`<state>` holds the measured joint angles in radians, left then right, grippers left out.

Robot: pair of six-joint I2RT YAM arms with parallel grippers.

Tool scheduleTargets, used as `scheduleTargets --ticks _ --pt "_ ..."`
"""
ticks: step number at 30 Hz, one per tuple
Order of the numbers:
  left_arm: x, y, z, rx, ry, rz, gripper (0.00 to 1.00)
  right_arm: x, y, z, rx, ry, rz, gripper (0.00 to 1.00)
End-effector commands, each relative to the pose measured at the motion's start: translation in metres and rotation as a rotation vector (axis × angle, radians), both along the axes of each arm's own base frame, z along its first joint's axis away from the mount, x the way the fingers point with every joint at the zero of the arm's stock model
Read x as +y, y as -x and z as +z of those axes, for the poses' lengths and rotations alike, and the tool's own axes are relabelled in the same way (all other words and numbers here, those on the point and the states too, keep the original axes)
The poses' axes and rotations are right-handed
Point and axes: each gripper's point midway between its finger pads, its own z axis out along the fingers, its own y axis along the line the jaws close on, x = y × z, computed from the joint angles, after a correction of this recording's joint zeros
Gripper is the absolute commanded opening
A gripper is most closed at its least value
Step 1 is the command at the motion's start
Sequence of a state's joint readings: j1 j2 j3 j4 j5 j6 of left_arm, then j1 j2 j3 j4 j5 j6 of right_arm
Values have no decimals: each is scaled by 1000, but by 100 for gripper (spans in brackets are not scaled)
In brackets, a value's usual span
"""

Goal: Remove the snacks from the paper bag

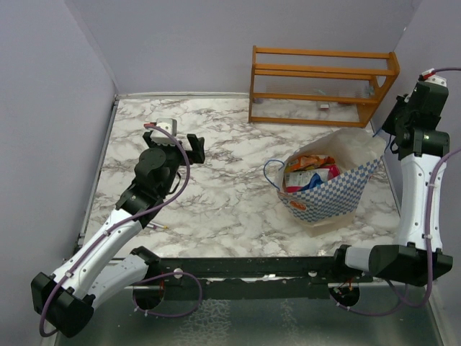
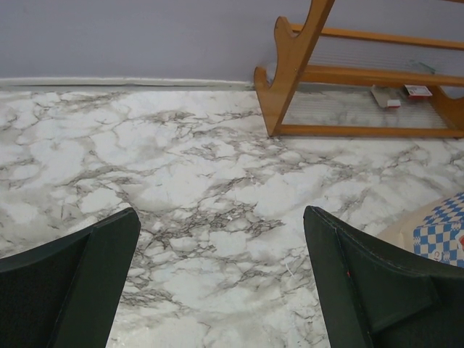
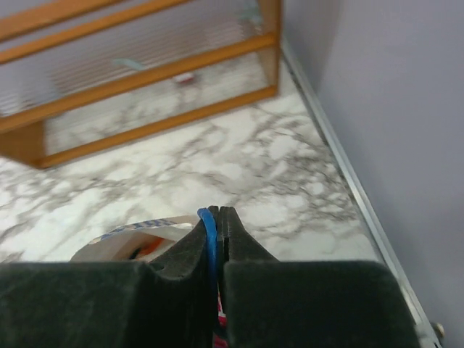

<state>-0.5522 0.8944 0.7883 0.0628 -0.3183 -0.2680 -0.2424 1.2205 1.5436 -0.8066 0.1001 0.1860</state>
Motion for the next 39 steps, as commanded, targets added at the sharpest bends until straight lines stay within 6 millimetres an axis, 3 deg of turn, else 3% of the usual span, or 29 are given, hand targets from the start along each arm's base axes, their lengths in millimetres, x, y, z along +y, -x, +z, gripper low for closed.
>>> scheduleTargets --ticks 1,5,9,12,17,19,21,22,24,26,28,32,39 --pt "-16 1 11 11 22 -72 99 52 0 86 -318 28 300 1" --pt "-24 3 12 8 5 -123 99 48 -7 107 -354 48 293 1" --pt "-16 2 5 23 -14 -82 99 42 -15 122 -361 70 273 1" --pt "-15 14 4 108 35 -81 99 45 -18 134 -378 73 298 1" --pt "-36 45 39 139 192 -236 99 58 -20 158 -416 74 376 1" --pt "-43 53 50 144 236 -284 99 70 -16 165 -427 49 434 1" --pt "-51 59 55 169 281 -324 99 89 -7 157 -429 5 518 1" --pt "-56 62 54 192 295 -350 99 106 6 160 -458 -10 599 1" --pt "-64 68 52 236 326 -393 99 141 28 149 -478 -85 786 1" --pt "-73 73 49 274 356 -440 99 175 47 126 -457 -219 993 1" --pt "-82 78 50 292 388 -490 99 197 64 112 -416 -368 1146 1" --pt "-95 84 46 317 418 -567 99 201 70 101 -377 -394 1146 1" --pt "-121 95 49 335 513 -729 99 228 95 110 -325 -471 1263 1"
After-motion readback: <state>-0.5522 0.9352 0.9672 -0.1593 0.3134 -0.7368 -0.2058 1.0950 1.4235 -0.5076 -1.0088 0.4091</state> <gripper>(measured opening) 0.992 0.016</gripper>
